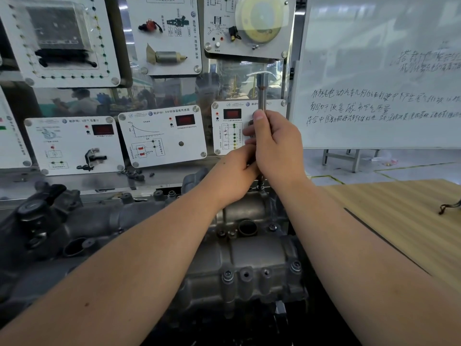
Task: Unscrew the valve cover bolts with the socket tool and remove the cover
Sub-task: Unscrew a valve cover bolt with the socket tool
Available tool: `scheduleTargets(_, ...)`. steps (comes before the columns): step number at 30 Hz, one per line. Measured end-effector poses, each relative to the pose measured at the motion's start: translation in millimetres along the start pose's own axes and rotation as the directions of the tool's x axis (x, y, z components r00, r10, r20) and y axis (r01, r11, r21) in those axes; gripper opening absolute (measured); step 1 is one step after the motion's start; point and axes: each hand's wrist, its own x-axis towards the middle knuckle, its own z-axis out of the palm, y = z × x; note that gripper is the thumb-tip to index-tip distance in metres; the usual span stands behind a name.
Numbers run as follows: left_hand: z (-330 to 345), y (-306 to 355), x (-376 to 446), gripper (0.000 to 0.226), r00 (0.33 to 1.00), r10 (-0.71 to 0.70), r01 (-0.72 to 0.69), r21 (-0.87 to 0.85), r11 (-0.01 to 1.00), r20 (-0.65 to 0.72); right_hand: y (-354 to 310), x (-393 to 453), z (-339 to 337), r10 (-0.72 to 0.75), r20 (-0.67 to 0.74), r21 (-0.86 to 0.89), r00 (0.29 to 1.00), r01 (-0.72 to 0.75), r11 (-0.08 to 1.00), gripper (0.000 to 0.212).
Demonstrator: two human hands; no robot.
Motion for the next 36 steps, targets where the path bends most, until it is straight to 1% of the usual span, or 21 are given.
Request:
scheduleTargets(2,0.6,-1.0,0.8,0.014,1.000,-0.008,0.008,0.007,1.000,0.000,0.4,-0.9,-0.5,-0.004,-0.007,0.016,1.000,0.004,1.000,0.017)
scheduleTargets(6,1.5,-1.9,1.2,0.014,1.000,-0.007,0.007,0.005,1.000,-0.012,1.6,-0.9,-0.7,-0.009,-0.038,0.019,0.999,0.010,1.000,0.009)
scheduleTargets(9,2.5,-2.3,1.0,0.014,1.000,-0.020,0.020,-0.002,1.000,-0.017,0.2,-0.1,0.5,-0.023,-0.029,-0.032,0.999,0.022,0.999,0.019)
scheduleTargets(12,2.3,-4.6,-0.2,0.017,1.000,0.005,-0.005,-0.011,1.000,-0.009,0.9,-0.6,1.5,-0.012,-0.035,-0.039,0.999,0.011,0.999,0.022)
scheduleTargets(15,0.6,-3.1,-3.6,0.027,1.000,0.008,-0.008,-0.031,0.999,0.002,1.0,-2.5,2.7,-0.018,-0.043,-0.045,0.999,0.016,0.999,0.020)
scheduleTargets(17,0.7,-2.7,-3.9,0.029,1.000,0.003,-0.003,-0.033,0.999,-0.001,0.5,-4.6,3.3,-0.028,-0.044,-0.041,0.999,0.026,0.999,0.019)
scheduleTargets(20,1.8,-2.2,-4.9,0.026,1.000,0.002,-0.002,-0.045,0.999,-0.009,0.8,-6.9,2.1,-0.048,-0.065,-0.051,0.997,0.045,0.998,0.023)
scheduleTargets(23,4.2,-1.2,-3.7,0.023,1.000,-0.004,0.004,-0.047,0.999,-0.004,0.7,-5.6,-0.3,-0.069,-0.104,-0.074,0.992,0.062,0.995,0.010)
scheduleTargets(24,4.1,-1.0,-2.8,0.023,1.000,-0.009,0.009,-0.035,0.999,-0.005,0.0,-5.0,0.0,-0.078,-0.108,-0.089,0.991,0.069,0.994,0.010)
scheduleTargets(27,2.3,-1.5,-0.1,0.023,0.999,-0.025,0.024,-0.017,1.000,-0.021,-0.9,-3.5,3.4,-0.102,-0.082,-0.161,0.991,0.087,0.983,0.013)
scheduleTargets(30,1.5,-2.3,-0.5,0.029,0.999,-0.030,0.029,-0.028,0.999,-0.024,1.7,-3.1,5.1,-0.095,-0.049,-0.177,0.994,0.085,0.981,0.015)
scheduleTargets(36,2.4,-7.8,1.7,0.030,1.000,0.004,-0.004,-0.036,0.999,-0.009,3.4,-3.0,5.0,-0.102,-0.033,-0.202,0.994,0.094,0.975,0.019)
